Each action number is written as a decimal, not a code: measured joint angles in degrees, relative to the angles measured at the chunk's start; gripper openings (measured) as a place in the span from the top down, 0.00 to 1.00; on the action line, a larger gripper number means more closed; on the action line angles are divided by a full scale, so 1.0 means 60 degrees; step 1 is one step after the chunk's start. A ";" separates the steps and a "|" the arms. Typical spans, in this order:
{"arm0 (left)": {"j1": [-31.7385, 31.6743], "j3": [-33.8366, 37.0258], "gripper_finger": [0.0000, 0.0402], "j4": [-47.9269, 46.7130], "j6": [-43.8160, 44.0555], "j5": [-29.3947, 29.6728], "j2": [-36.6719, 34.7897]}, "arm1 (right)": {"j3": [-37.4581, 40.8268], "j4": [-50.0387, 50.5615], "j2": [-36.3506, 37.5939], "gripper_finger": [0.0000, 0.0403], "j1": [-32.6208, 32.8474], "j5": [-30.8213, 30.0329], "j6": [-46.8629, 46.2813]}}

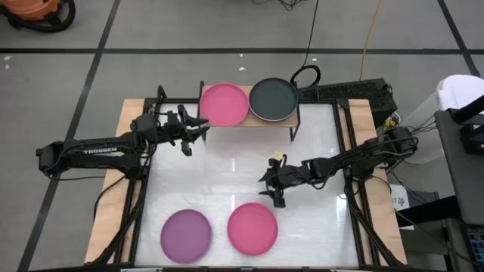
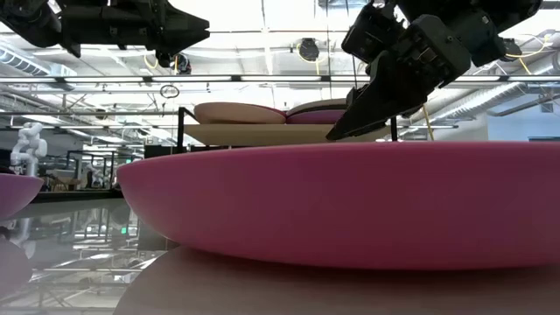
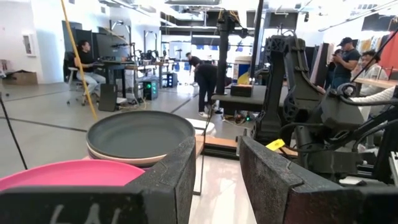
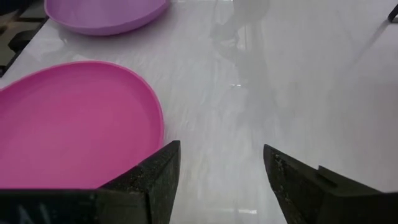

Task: Place and stack plates onto a shelf
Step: Stack the pink plate on top of the pink plate on the shelf

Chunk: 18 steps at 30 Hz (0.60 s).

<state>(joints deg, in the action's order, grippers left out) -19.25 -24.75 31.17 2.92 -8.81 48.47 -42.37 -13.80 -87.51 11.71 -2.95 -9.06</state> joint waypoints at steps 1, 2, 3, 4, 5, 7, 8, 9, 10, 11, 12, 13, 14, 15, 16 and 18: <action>0.0000 0.0000 0.68 0.0000 0.0001 0.0002 0.0000 | 0.0000 -0.0055 -0.0070 0.48 0.0016 0.0012 -0.0089; 0.0000 0.0000 0.68 -0.0002 0.0013 0.0002 0.0000 | 0.0000 -0.0068 -0.0133 0.48 0.0055 0.0023 -0.0160; 0.0000 0.0000 0.68 -0.0002 0.0029 0.0002 0.0000 | 0.0004 -0.0165 -0.0242 0.48 0.0095 0.0049 -0.0190; 0.0000 0.0000 0.68 -0.0002 0.0026 0.0002 0.0000 | -0.0006 -0.0390 -0.0392 0.48 0.0128 0.0152 -0.0195; 0.0000 0.0000 0.68 -0.0002 0.0025 0.0005 0.0003 | -0.0044 -0.0482 -0.0541 0.48 0.0156 0.0303 -0.0169; 0.0000 0.0000 0.68 -0.0002 0.0025 0.0004 0.0004 | -0.0243 -0.0380 -0.0893 0.48 0.0234 0.0522 -0.0156; 0.0000 0.0000 0.68 -0.0003 0.0025 0.0004 0.0004 | -0.0437 -0.0352 -0.1103 0.48 0.0277 0.0557 -0.0153; 0.0000 0.0000 0.68 -0.0009 0.0025 0.0006 0.0004 | -0.0671 -0.0293 -0.1338 0.48 0.0323 0.0583 -0.0145; 0.0000 0.0000 0.68 -0.0008 0.0025 0.0006 0.0004 | -0.0909 -0.0144 -0.1546 0.48 0.0361 0.0692 -0.0130; 0.0000 0.0000 0.68 -0.0005 0.0025 0.0005 0.0004 | -0.1154 0.0088 -0.1766 0.48 0.0395 0.0829 -0.0097; 0.0000 0.0000 0.68 -0.0007 0.0025 0.0006 0.0004 | -0.1418 0.0336 -0.2026 0.48 0.0434 0.0967 -0.0063; 0.0000 0.0000 0.68 -0.0009 0.0025 0.0005 0.0004 | -0.1655 0.0548 -0.2264 0.48 0.0449 0.1037 -0.0036; 0.0000 0.0000 0.68 -0.0009 0.0025 0.0005 0.0004 | -0.1861 0.0818 -0.2457 0.48 0.0480 0.1065 0.0027; 0.0000 0.0000 0.68 -0.0009 0.0025 0.0004 0.0004 | -0.2050 0.1129 -0.2615 0.48 0.0511 0.1051 0.0089; 0.0000 0.0000 0.68 -0.0009 0.0025 0.0004 0.0004 | -0.2223 0.1284 -0.2753 0.48 0.0512 0.1052 0.0109; 0.0000 0.0000 0.68 -0.0016 0.0025 0.0002 0.0004 | -0.2459 0.1490 -0.2930 0.48 0.0506 0.1040 0.0121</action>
<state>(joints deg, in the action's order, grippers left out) -19.25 -24.75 31.07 3.07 -8.80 48.49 -57.12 -4.86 -105.09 14.75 3.29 -8.34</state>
